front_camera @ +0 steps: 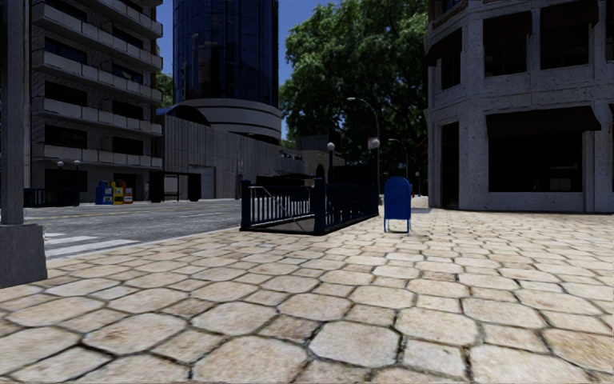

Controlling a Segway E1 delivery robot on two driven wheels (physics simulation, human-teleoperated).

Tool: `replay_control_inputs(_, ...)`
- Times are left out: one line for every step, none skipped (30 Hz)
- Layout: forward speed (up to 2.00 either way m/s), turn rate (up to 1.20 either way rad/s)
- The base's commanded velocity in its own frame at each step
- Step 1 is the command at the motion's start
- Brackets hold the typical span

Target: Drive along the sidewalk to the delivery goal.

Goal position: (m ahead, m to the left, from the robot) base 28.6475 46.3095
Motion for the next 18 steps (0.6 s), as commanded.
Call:
replay_control_inputs(2.0, 0.52)
replay_control_inputs(2.0, 0.52)
replay_control_inputs(2.0, 0.52)
replay_control_inputs(2.0, 0.52)
replay_control_inputs(2.0, 0.52)
replay_control_inputs(2.0, 0.52)
replay_control_inputs(2.0, 0.52)
replay_control_inputs(2.0, 0.52)
replay_control_inputs(2.0, 0.52)
replay_control_inputs(2.0, 0.52)
replay_control_inputs(2.0, 0.52)
replay_control_inputs(2.0, 0.52)
replay_control_inputs(2.0, 0.52)
replay_control_inputs(2.0, 0.54)
replay_control_inputs(2.0, 0.56)
replay_control_inputs(2.0, 0.61)
replay_control_inputs(2.0, 0.61)
replay_control_inputs(2.0, 0.65)
